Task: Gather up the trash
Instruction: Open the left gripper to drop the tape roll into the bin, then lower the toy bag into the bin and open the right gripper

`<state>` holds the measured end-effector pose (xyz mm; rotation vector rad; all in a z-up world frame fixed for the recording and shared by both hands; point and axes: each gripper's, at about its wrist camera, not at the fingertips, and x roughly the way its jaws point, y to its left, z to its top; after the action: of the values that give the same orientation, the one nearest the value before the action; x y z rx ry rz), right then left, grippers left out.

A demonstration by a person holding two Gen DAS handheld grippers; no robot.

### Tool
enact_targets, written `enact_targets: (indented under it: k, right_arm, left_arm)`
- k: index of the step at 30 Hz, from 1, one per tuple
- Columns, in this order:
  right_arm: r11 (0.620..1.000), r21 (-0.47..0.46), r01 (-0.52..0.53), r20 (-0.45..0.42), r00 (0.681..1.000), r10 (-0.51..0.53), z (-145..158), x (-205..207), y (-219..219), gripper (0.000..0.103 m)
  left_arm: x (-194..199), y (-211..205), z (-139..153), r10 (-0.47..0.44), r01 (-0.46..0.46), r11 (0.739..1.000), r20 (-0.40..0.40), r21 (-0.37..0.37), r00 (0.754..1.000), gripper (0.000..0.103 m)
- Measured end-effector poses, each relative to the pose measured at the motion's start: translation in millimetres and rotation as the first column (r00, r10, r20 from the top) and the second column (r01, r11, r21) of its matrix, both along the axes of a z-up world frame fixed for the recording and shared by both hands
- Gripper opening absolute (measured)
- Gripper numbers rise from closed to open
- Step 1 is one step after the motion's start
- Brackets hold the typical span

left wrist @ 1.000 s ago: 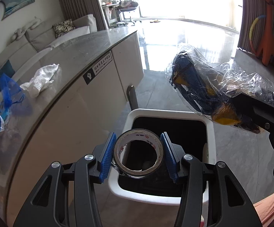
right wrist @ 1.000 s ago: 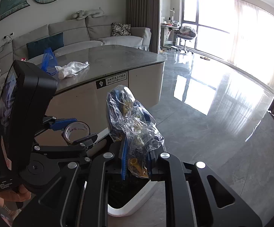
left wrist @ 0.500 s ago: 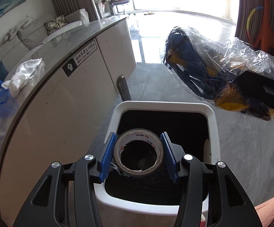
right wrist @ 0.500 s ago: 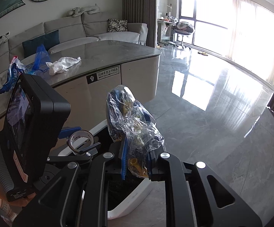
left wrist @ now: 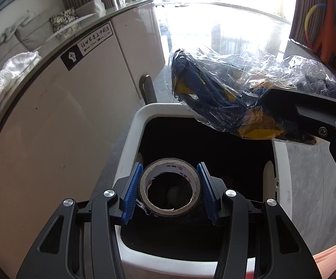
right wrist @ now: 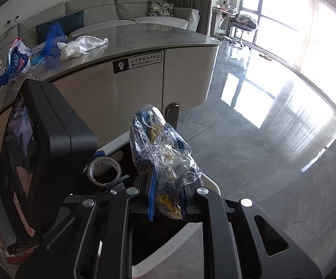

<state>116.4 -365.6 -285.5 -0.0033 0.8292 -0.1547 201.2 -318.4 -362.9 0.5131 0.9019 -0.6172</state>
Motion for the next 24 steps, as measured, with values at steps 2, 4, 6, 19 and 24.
enact_targets:
  k: [2, 4, 6, 19, 24]
  right_arm:
    - [1.000, -0.017, -0.011, -0.014, 1.000, 0.010, -3, 2, 3, 0.017]
    - [0.998, -0.052, -0.018, -0.033, 0.999, 0.017, -8, 3, 6, 0.017]
    - [0.998, -0.053, -0.025, -0.048, 0.999, 0.023, -11, 5, 7, 0.017]
    - [0.998, -0.067, -0.016, -0.068, 0.998, 0.012, -14, 13, 6, 0.018]
    - [0.998, -0.064, -0.007, -0.054, 0.999, 0.004, -11, 13, 5, 0.018]
  left_arm:
    - [3, -3, -7, 0.001, -0.001, 1.000, -0.012, 0.008, 1.000, 0.050]
    - [5, -5, -12, 0.002, -0.002, 1.000, -0.026, 0.012, 1.000, 0.050]
    - [7, -7, -16, 0.002, -0.001, 1.000, -0.032, 0.013, 0.999, 0.050]
    - [19, -15, -39, 0.003, 0.010, 0.995, -0.129, 0.103, 0.992, 0.100]
    - [12, -12, -23, -0.009, 0.013, 0.996, -0.051, 0.083, 0.999, 0.100]
